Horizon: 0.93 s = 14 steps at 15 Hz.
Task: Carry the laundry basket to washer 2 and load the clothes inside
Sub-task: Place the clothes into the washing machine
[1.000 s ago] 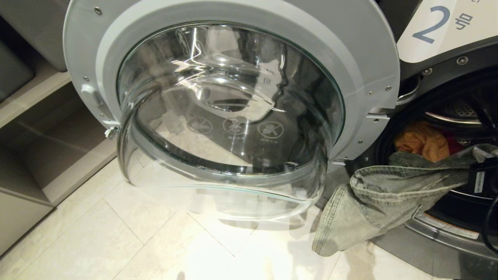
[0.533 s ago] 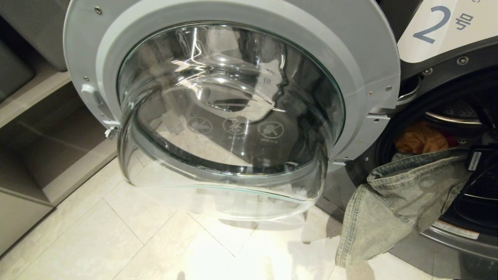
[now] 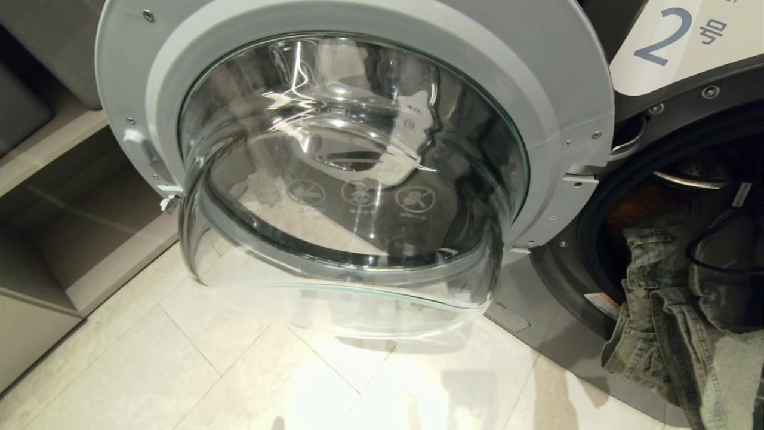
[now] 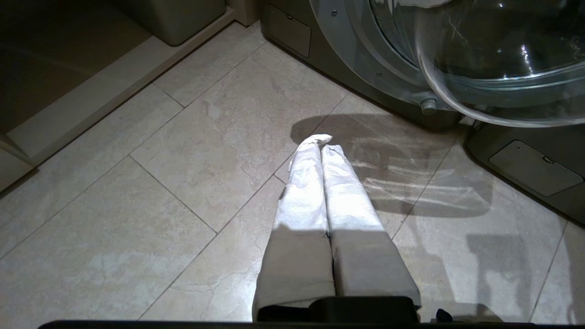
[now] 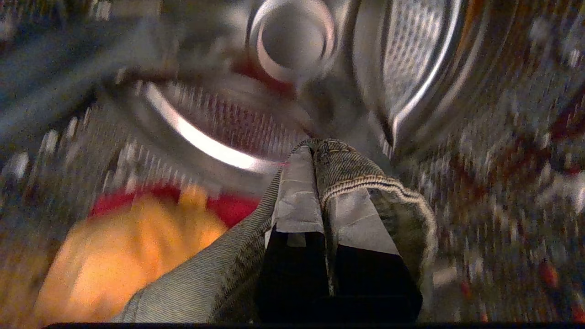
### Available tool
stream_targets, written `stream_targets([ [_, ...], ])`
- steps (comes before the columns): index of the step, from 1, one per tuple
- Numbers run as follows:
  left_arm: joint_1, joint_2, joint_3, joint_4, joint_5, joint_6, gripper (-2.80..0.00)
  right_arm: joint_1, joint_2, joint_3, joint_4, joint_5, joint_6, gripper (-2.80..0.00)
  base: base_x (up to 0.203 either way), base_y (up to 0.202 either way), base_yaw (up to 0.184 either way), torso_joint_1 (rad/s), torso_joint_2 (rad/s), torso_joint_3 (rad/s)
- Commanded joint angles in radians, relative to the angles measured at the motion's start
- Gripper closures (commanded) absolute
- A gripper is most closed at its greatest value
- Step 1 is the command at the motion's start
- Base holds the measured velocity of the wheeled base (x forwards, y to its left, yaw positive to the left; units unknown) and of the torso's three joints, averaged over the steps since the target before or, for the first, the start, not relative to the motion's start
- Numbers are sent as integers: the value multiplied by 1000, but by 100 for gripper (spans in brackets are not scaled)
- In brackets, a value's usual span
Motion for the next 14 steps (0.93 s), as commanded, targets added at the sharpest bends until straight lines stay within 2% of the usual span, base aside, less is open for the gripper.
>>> stream_targets([
  [1,0,0,40,-1,1,0,0,-4,52,-84,-7,7,-19,0,0,0,0,0,0,0],
  [12,0,1,40,-1,1,-1,0,30,127,-458,186,14,-55,0,0,0,0,0,0,0],
  [14,0,0,40,-1,1,0,0,30,141,-464,199,16,-62,0,0,0,0,0,0,0],
])
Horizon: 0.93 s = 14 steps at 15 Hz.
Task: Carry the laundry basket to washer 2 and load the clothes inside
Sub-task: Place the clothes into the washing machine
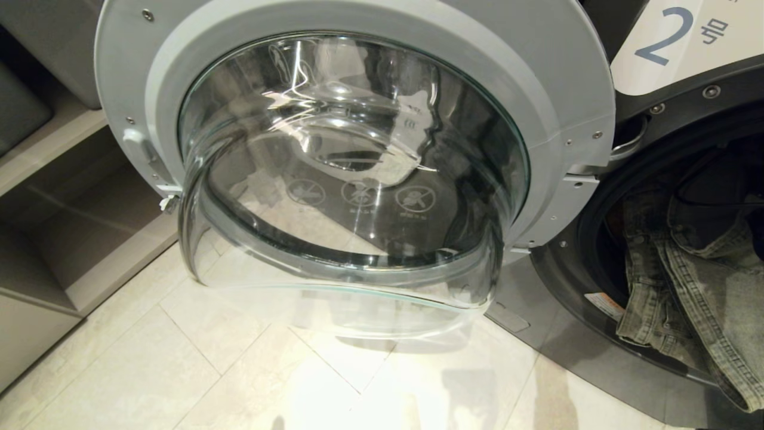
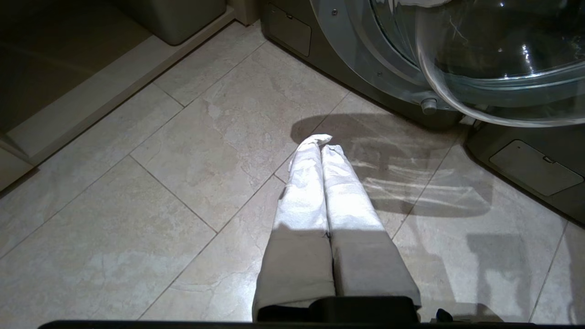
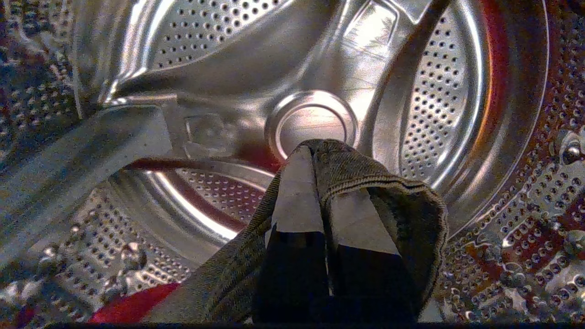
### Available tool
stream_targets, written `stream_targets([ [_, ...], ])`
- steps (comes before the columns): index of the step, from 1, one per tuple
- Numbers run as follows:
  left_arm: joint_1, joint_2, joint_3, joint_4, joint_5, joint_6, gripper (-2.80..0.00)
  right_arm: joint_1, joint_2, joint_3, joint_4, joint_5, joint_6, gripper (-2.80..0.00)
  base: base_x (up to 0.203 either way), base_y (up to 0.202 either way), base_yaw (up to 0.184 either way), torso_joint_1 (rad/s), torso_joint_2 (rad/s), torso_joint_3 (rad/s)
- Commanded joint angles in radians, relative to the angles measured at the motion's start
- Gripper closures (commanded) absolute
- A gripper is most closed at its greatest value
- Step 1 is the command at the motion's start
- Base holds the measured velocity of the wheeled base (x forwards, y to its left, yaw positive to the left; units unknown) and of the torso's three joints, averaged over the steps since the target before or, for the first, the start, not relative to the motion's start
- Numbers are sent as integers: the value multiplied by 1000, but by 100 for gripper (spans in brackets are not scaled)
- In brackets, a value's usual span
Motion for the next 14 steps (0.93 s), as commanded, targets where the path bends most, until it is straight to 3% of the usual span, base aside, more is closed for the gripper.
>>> stream_targets([
  [1,0,0,40,-1,1,0,0,0,17,-10,-6,-2,-35,0,0,0,0,0,0,0],
  [6,0,0,40,-1,1,-1,0,-1,22,-3,8,-1,-102,0,0,0,0,0,0,0],
  [7,0,0,40,-1,0,0,0,-1,24,5,1,14,-126,-280,0,0,0,0,0,0],
  [9,0,0,40,-1,1,0,0,0,27,11,-16,63,-162,-280,0,0,0,0,0,0],
  [14,0,0,40,-1,1,-1,0,0,18,149,24,64,-117,-280,0,0,0,0,0,0],
])
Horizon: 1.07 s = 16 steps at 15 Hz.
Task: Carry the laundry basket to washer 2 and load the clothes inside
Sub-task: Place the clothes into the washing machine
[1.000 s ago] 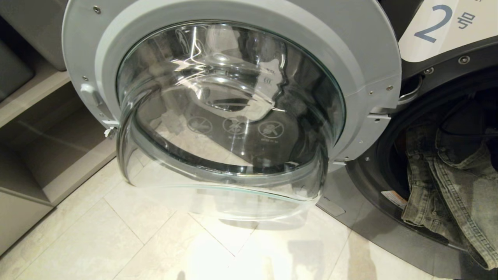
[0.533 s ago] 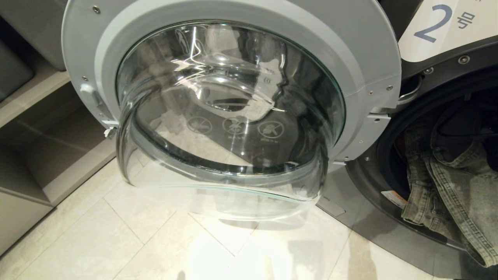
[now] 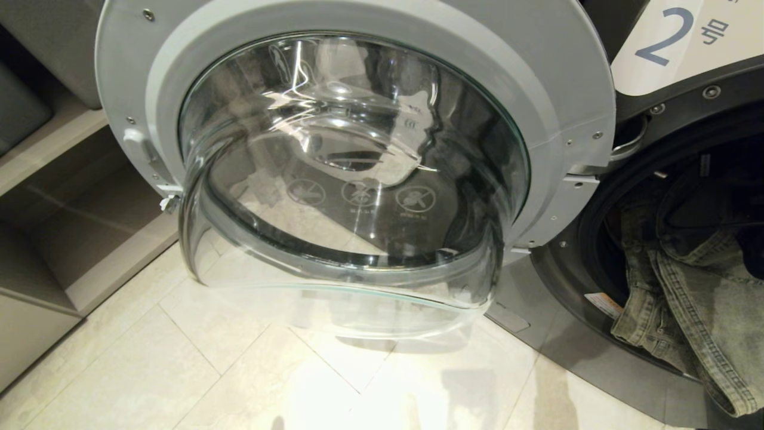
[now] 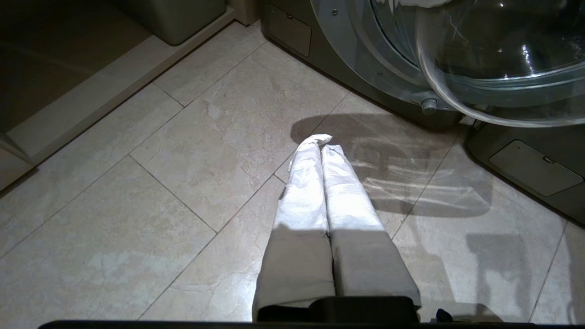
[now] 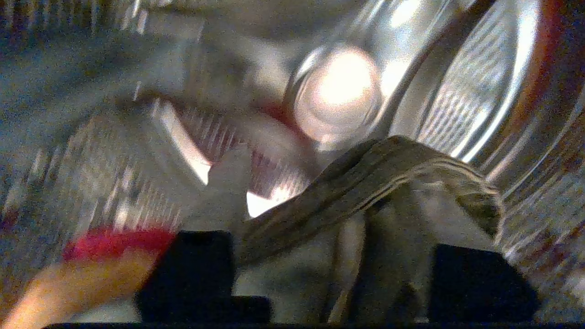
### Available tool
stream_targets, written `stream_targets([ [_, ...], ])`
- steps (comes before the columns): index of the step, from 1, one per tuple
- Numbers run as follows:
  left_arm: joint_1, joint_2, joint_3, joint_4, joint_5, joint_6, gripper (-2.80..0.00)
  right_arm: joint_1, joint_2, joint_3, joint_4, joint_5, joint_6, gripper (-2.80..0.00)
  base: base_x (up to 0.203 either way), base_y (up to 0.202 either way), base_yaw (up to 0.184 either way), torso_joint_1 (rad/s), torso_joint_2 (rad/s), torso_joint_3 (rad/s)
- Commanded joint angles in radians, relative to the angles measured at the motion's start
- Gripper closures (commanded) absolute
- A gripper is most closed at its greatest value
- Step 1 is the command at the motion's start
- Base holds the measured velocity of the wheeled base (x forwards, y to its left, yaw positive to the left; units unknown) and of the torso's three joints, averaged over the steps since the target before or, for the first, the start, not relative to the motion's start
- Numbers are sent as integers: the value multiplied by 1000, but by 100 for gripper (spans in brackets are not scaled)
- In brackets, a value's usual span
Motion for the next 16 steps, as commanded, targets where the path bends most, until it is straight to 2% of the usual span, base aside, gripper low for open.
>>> stream_targets([
  [1,0,0,40,-1,1,0,0,0,-11,104,22,-2,33,-280,0,0,0,0,0,0],
  [4,0,0,40,-1,1,0,0,0,-23,198,47,0,85,-280,0,0,0,0,0,0],
  [9,0,0,40,-1,1,-1,0,0,-78,271,50,11,95,-280,0,0,0,0,0,0],
  [13,0,0,40,-1,1,0,0,1,-279,428,87,47,111,-280,0,0,0,0,0,0],
  [16,0,0,40,-1,-1,-2,0,17,-483,628,126,59,133,-280,0,0,0,0,0,0],
])
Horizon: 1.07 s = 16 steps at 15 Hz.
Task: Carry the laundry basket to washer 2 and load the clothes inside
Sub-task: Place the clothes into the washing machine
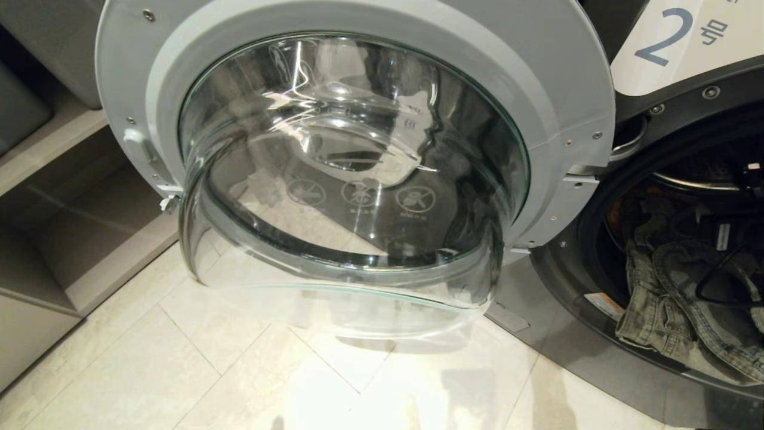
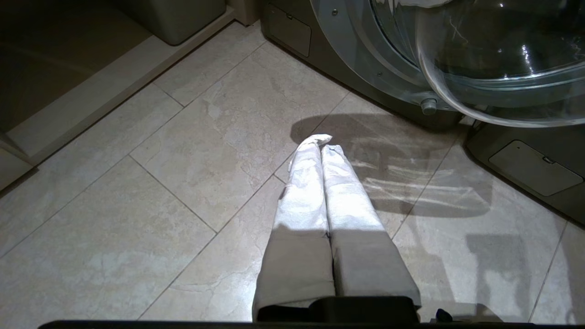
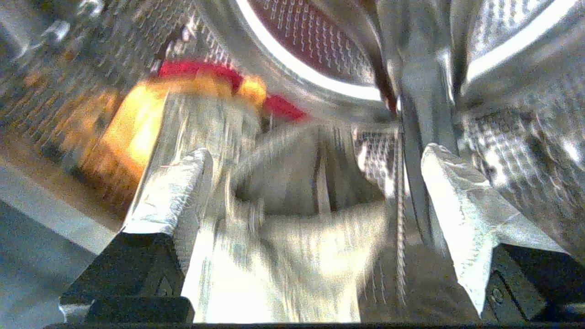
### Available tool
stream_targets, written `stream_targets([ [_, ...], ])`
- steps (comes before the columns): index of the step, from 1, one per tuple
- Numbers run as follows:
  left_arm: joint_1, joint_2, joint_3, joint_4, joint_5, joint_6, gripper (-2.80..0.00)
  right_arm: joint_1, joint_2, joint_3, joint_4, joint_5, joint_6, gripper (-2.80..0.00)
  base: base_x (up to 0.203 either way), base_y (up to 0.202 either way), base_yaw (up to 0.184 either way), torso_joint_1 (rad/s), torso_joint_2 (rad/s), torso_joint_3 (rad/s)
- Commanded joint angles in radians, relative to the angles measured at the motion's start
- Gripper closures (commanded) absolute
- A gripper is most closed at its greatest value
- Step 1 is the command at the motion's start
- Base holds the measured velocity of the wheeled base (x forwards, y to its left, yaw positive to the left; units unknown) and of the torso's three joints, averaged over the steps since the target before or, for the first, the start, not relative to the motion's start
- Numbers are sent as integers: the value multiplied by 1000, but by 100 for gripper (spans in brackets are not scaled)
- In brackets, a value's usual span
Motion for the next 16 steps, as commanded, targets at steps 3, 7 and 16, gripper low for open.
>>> stream_targets([
  [3,0,0,40,-1,0,0,0,60,-374,322,93,-7,-15,-280,0,0,0,0,0,0],
  [7,0,0,40,-1,1,-1,0,86,-458,423,139,-135,-195,-280,0,0,0,0,0,0],
  [16,0,0,40,-1,1,-1,0,107,-256,416,126,-194,-264,-280,0,0,0,0,0,0],
])
